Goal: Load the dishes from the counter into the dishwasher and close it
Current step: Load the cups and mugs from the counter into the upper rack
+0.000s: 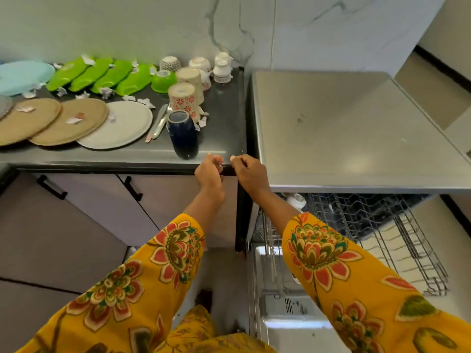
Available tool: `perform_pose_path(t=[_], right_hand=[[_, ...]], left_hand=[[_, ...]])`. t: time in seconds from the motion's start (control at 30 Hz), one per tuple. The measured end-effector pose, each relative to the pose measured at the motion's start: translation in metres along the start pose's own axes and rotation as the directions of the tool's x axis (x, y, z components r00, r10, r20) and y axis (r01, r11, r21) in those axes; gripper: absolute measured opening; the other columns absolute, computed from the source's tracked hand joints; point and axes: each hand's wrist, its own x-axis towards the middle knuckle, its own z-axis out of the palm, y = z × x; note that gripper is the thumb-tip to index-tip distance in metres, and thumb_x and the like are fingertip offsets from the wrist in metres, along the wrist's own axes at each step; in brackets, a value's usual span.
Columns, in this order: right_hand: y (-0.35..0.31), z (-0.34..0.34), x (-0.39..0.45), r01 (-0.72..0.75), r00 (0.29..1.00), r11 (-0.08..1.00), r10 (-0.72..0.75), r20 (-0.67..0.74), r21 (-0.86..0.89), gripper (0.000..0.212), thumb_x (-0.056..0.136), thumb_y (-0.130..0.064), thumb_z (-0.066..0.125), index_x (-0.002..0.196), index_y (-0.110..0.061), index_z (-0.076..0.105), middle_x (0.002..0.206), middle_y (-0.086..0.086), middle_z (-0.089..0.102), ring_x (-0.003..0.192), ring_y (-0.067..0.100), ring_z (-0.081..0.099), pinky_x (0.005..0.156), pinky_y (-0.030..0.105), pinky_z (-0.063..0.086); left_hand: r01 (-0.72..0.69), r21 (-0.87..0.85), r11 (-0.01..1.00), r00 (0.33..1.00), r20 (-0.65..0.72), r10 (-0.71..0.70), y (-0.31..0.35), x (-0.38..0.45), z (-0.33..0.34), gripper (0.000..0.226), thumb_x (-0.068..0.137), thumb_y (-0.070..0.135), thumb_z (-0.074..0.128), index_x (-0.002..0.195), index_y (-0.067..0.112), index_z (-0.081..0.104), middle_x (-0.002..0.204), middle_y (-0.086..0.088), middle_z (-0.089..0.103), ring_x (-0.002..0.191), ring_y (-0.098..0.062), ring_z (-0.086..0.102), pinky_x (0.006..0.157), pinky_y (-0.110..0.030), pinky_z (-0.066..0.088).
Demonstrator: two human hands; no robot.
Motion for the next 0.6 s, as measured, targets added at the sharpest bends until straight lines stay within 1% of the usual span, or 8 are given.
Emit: perform_pose_path(t=[0.07,0.13,0.2,0.27,0.4,0.47,0.53,0.6], right_hand=[[-0.007,0.004,0.013,0.014,1.000,1.000,-0.014,-0.014,0.013,0.030,0.095,-0.028,0.048,0.083,-0.005,0.064,0.073,0.001,0.058,0.072,0.017,0.054,0.069,0.032,0.044],[-0.014,0.007,0.028,0.035,0.999,0.999,-0.034,-0.016,0.031,0.028,0.096,-0.027,0.048,0.084,-0.006,0.063,0.069,-0.003,0.055,0.066,0.009,0.051,0.062,0.022,0.041],[-0.019,0.011,0.045,0.045,0.999,0.999,-0.045,-0.018,0.028,0.025,0.096,-0.027,0.048,0.085,-0.010,0.062,0.071,-0.004,0.055,0.067,0.007,0.050,0.060,0.018,0.038],[-0.022,0.015,0.068,0.045,0.998,0.999,-0.044,-0.036,0.024,0.023,0.096,-0.028,0.048,0.082,-0.014,0.059,0.070,-0.006,0.054,0.067,0.007,0.049,0.063,0.021,0.040],[-0.024,0.023,0.118,0.023,0.996,0.999,-0.021,-0.082,0.027,0.021,0.096,-0.029,0.048,0.084,-0.015,0.060,0.070,-0.009,0.053,0.067,0.004,0.049,0.064,0.021,0.039],[-0.024,0.027,0.143,0.006,0.995,1.000,-0.004,-0.097,0.019,0.022,0.096,-0.029,0.048,0.088,-0.014,0.062,0.072,-0.008,0.055,0.071,0.008,0.052,0.069,0.023,0.042],[-0.024,0.031,0.167,-0.016,0.994,1.000,0.018,-0.110,0.017,0.024,0.095,-0.029,0.048,0.092,-0.012,0.064,0.076,-0.006,0.057,0.077,0.012,0.054,0.075,0.029,0.044],[-0.026,0.034,0.189,-0.042,0.993,0.999,0.043,-0.111,0.019,0.026,0.095,-0.030,0.048,0.096,-0.010,0.065,0.081,-0.003,0.059,0.079,0.012,0.054,0.075,0.028,0.043]], left_hand=[[-0.020,-0.016,1.000,1.000,0.010,0.020,0.010,0.009,0.002,0.025,0.095,0.024,0.042,0.082,0.015,0.062,0.093,-0.004,0.063,0.088,-0.016,0.053,0.078,-0.030,0.040],[-0.037,-0.022,0.999,0.999,0.025,0.038,0.019,0.020,0.006,0.026,0.097,0.027,0.042,0.087,0.014,0.063,0.095,-0.004,0.065,0.091,-0.016,0.055,0.082,-0.031,0.042],[-0.040,-0.010,0.999,0.998,0.043,0.040,0.027,0.035,0.012,0.027,0.098,0.028,0.042,0.089,0.015,0.064,0.097,-0.003,0.065,0.093,-0.016,0.055,0.081,-0.030,0.042],[-0.028,-0.016,0.999,0.998,0.064,0.029,0.036,0.051,0.020,0.025,0.097,0.029,0.043,0.092,0.016,0.064,0.098,-0.001,0.064,0.095,-0.015,0.055,0.080,-0.029,0.042],[0.012,-0.009,1.000,0.990,0.139,-0.010,0.054,0.089,0.041,0.030,0.099,0.027,0.041,0.117,0.013,0.061,0.120,0.000,0.060,0.118,-0.017,0.051,0.101,-0.031,0.039],[0.031,0.003,1.000,0.983,0.180,-0.031,0.061,0.108,0.052,0.035,0.101,0.028,0.038,0.125,0.011,0.056,0.132,-0.002,0.054,0.126,-0.018,0.046,0.106,-0.032,0.034],[0.043,0.000,0.999,0.980,0.197,-0.042,0.070,0.129,0.063,0.035,0.101,0.029,0.038,0.125,0.011,0.056,0.135,-0.003,0.053,0.127,-0.018,0.044,0.106,-0.032,0.033],[0.056,0.007,0.998,0.980,0.189,-0.057,0.078,0.149,0.073,0.035,0.100,0.029,0.038,0.124,0.012,0.057,0.134,-0.001,0.054,0.122,-0.016,0.047,0.103,-0.031,0.035]])
